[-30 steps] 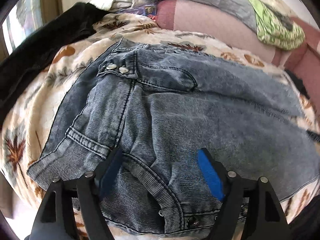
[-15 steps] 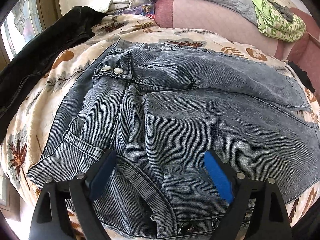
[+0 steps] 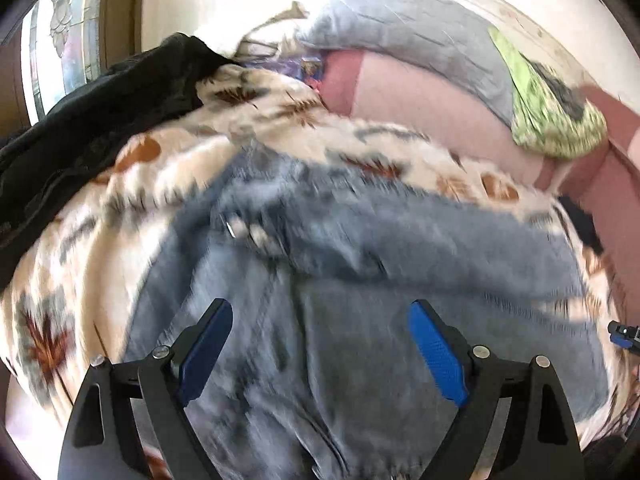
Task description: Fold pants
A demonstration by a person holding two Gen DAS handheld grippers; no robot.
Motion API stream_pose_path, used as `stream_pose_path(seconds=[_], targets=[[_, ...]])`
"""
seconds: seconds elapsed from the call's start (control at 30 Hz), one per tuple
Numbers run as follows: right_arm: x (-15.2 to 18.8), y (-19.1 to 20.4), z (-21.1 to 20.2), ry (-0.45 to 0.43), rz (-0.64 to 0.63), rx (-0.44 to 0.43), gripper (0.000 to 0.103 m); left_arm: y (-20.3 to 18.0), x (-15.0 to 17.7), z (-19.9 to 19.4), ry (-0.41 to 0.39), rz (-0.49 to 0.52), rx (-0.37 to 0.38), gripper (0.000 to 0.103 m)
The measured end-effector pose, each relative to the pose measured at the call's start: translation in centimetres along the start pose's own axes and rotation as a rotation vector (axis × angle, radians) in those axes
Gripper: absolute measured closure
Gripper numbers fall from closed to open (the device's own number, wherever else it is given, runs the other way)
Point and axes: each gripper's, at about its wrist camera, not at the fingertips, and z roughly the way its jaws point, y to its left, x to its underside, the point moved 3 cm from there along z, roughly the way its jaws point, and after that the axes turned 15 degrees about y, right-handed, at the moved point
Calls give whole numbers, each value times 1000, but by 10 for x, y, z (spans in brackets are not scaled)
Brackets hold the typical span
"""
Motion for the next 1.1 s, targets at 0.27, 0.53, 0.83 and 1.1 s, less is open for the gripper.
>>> stream_pose_path(seconds=[0.27, 0.53, 0.83, 1.1], targets=[[-128, -5, 33, -7, 27, -17, 21, 62, -94, 44, 117, -168, 63, 13], [-209, 1, 83, 34, 16, 50, 22, 76, -174, 91, 161, -226, 119, 18], [-212, -4, 104, 60, -2, 46, 22, 62, -206, 143, 250, -204, 116, 53], [-220, -8, 101, 56, 11, 21, 33, 65, -209, 162, 271, -205, 67, 76]])
